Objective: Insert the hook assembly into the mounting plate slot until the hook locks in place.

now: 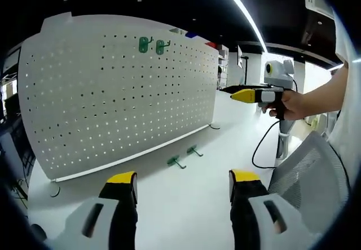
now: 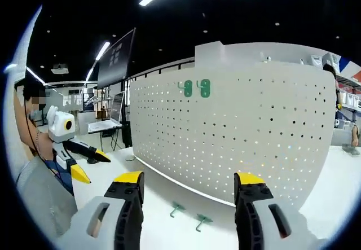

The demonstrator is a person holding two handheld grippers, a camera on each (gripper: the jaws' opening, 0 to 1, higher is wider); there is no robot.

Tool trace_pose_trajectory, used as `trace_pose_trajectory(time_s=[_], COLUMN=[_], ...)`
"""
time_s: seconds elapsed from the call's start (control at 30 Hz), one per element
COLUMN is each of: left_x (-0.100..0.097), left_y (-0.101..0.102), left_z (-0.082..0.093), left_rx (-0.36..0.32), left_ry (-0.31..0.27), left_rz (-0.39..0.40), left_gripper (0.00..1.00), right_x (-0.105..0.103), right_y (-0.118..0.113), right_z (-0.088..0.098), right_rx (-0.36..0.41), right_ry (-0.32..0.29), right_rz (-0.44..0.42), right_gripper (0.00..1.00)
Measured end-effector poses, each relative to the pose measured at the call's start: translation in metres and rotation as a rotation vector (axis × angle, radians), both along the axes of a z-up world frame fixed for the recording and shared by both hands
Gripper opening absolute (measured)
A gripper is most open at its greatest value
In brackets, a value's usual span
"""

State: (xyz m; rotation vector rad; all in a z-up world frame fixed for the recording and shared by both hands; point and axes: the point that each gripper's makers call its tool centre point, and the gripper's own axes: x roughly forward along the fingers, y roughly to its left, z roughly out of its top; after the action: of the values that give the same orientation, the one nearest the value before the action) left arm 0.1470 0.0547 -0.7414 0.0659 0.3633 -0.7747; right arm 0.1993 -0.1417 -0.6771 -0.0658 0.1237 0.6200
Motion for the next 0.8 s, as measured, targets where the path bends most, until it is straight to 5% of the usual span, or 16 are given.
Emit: trace_pose_trajectory(time_s=[0.8], left_x=[-0.004], left_y=[0.009], left_z=[-0.003], left_rx=[-0.008], left_ry=[0.013], left_rz=[0.016], left_gripper=[0.69], right_x=[-0.036], right_y=[-0.006], right_z=[-0.043], right_rx=[-0.039], right_ry=[0.151], right_rz=[0.03], right_gripper=[0.67])
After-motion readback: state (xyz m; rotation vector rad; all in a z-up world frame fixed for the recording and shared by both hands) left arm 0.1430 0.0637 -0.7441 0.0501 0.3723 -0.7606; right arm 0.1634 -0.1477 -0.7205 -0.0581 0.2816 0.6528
